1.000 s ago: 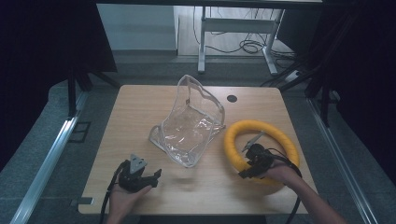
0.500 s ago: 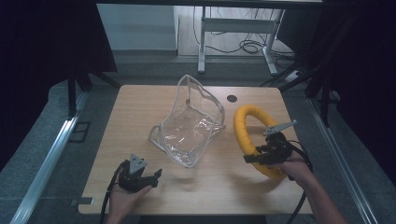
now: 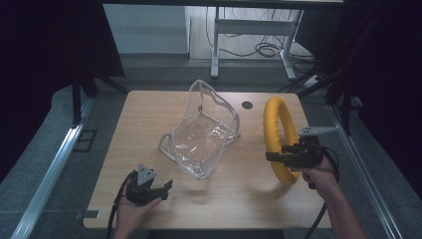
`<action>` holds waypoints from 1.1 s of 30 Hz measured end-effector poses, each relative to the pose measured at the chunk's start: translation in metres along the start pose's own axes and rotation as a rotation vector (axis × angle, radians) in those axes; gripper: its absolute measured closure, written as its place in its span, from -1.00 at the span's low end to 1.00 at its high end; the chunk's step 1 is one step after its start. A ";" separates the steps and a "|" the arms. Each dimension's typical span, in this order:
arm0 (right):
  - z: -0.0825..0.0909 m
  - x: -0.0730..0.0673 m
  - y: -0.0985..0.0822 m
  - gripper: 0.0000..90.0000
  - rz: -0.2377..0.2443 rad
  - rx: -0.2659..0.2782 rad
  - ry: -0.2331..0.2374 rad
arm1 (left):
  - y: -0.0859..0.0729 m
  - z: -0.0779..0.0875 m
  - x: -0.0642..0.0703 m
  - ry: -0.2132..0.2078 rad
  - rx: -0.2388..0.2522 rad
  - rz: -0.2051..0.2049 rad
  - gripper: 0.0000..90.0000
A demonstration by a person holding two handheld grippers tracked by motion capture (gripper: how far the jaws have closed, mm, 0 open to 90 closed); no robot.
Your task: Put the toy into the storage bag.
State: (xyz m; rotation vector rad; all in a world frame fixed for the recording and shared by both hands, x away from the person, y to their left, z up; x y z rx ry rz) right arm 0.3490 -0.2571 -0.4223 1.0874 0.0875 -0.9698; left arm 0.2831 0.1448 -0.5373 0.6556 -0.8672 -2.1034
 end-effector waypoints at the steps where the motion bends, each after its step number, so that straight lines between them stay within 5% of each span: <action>1: 0.002 -0.001 0.002 0.14 -0.004 0.021 0.008 | 0.000 0.000 0.000 0.000 0.000 0.000 -0.51; 8: 0.006 -0.010 0.011 0.14 0.015 0.107 0.021 | 0.000 0.000 -0.001 0.000 0.003 0.002 -0.51; 18: -0.001 -0.043 0.019 0.13 0.095 0.179 -0.010 | -0.001 0.000 -0.001 0.000 0.001 0.000 -0.51; 33: -0.009 -0.063 0.030 0.13 0.096 0.246 0.043 | -0.002 -0.001 -0.002 0.000 -0.004 -0.001 -0.51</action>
Point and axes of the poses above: each handheld gripper's, and its own axes: z roughly backward along the jaws, y roughly out of its top, x roughly to its right, the point moved 6 cm from there along -z, roughly forward along the jaws, and after that the axes turned 13 degrees about -z, right-handed, at the moved point
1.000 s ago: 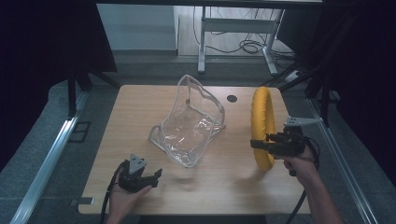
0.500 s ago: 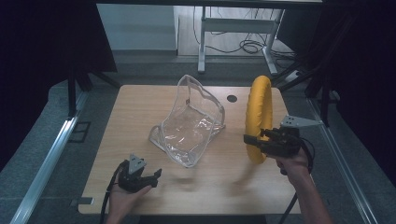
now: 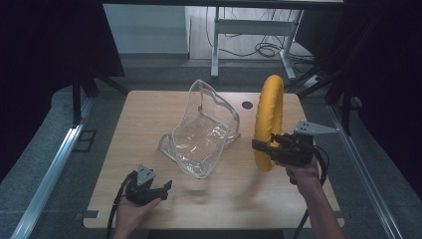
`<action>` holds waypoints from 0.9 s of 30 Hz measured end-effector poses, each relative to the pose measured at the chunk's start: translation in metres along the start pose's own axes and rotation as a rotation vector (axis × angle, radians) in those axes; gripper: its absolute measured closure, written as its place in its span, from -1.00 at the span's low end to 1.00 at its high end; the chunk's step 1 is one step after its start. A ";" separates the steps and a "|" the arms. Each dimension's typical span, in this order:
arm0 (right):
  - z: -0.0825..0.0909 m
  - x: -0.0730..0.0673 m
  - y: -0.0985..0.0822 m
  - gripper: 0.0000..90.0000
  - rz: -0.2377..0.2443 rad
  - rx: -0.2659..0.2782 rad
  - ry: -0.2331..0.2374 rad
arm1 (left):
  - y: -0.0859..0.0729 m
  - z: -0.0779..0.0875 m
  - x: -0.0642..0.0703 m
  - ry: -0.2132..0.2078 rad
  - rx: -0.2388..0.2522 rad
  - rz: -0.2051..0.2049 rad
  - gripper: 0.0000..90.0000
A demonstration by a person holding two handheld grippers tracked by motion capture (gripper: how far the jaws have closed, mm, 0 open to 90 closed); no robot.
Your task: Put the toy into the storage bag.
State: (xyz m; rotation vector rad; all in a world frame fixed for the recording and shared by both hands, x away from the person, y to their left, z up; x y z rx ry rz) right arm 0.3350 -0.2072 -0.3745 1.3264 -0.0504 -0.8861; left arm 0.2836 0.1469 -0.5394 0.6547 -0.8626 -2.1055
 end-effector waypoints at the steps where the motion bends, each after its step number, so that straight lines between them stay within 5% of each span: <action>1: 0.000 0.000 0.000 0.13 -0.002 0.005 0.002 | 0.000 0.000 0.000 0.000 0.000 -0.001 -0.51; 18: -0.002 -0.013 0.012 0.12 0.024 0.098 -0.019 | -0.001 -0.002 0.001 -0.005 -0.009 -0.006 -0.51; 27: -0.006 -0.037 0.034 0.12 0.065 0.164 0.015 | -0.002 -0.003 0.002 -0.010 -0.013 -0.009 -0.51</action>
Point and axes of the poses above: each handheld gripper's, and its own axes: z roughly backward along the jaws, y roughly out of its top, x roughly to its right, the point moved 6 cm from there along -z, roughly forward along the jaws, and after that the axes turned 13 degrees about -z, right-handed, at the moved point
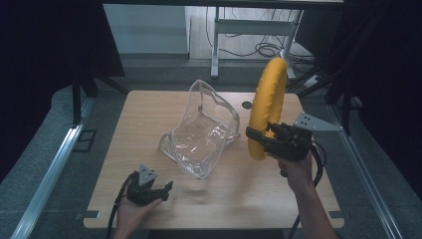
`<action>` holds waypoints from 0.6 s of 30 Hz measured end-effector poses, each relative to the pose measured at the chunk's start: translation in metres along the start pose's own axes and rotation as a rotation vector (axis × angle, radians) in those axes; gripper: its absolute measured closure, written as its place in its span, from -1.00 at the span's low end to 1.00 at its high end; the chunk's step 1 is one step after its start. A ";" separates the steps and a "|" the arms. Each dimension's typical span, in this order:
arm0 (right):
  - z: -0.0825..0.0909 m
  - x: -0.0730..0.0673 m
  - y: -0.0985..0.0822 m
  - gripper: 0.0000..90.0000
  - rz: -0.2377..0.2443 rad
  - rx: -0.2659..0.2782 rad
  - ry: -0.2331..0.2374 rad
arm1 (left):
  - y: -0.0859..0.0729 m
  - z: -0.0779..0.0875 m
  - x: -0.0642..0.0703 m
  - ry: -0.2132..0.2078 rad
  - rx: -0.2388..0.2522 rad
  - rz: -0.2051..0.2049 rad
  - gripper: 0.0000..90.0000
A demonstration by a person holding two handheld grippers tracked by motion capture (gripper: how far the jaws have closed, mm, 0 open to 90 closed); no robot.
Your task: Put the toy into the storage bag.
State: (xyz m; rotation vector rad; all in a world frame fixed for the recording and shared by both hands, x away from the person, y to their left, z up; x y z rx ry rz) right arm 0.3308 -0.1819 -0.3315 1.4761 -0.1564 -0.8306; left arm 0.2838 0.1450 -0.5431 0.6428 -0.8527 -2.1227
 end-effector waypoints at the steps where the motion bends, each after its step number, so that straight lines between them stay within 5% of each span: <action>1: -0.002 -0.003 0.003 0.12 -0.001 0.005 0.007 | 0.000 0.000 0.000 0.000 0.000 -0.001 -0.51; 18: -0.039 -0.040 0.037 0.12 0.049 0.037 0.082 | -0.001 0.000 -0.002 0.000 0.001 0.003 -0.51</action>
Point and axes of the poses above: each handheld gripper's, and its own axes: z roughly backward along the jaws, y roughly out of its top, x roughly to its right, the point moved 6 cm from there along -z, roughly forward along the jaws, and after that the axes turned 13 degrees about -z, right-handed, at the moved point
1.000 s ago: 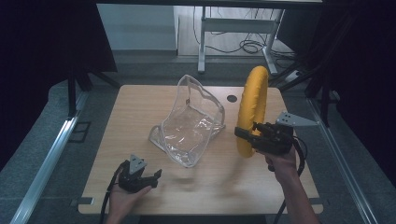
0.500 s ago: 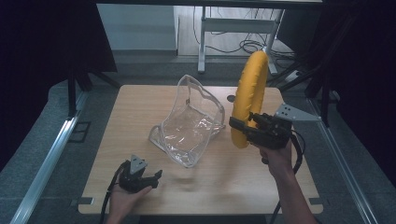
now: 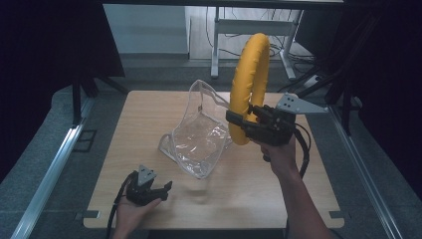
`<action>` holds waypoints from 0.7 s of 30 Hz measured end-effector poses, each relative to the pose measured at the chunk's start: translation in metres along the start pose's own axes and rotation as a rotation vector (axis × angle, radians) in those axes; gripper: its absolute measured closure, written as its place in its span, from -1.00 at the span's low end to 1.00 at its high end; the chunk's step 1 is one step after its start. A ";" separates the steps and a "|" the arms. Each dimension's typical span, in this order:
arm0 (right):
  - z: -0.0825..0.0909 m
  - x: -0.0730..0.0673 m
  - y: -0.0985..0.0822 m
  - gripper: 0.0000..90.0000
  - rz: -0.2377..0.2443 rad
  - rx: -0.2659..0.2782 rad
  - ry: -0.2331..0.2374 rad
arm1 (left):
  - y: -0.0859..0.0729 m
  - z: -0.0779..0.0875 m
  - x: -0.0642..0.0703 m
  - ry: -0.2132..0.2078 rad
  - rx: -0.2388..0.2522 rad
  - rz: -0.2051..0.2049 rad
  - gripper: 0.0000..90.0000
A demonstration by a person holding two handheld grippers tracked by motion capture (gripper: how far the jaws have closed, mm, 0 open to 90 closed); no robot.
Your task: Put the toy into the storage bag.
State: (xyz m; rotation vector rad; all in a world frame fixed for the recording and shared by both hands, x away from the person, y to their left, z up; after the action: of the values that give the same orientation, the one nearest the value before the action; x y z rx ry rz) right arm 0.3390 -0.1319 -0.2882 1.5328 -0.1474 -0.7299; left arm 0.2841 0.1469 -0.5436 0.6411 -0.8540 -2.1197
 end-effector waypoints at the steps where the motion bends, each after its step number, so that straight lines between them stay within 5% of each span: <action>1: -0.002 -0.001 0.001 0.12 0.001 0.001 0.004 | 0.000 0.000 0.000 -0.001 -0.001 0.002 -0.51; 21: -0.032 -0.017 0.002 0.12 0.019 -0.015 0.047 | -0.001 0.000 0.000 -0.001 -0.002 0.002 -0.51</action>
State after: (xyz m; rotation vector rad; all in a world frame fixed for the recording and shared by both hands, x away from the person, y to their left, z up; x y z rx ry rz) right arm 0.3430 -0.0965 -0.2826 1.5316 -0.1205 -0.6780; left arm 0.2841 0.1470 -0.5443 0.6379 -0.8521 -2.1195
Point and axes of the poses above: each handheld gripper's, and its own axes: z roughly backward along the jaws, y roughly out of its top, x roughly to its right, the point moved 6 cm from there along -z, roughly forward along the jaws, and after that the axes turned 13 degrees about -z, right-handed, at the moved point
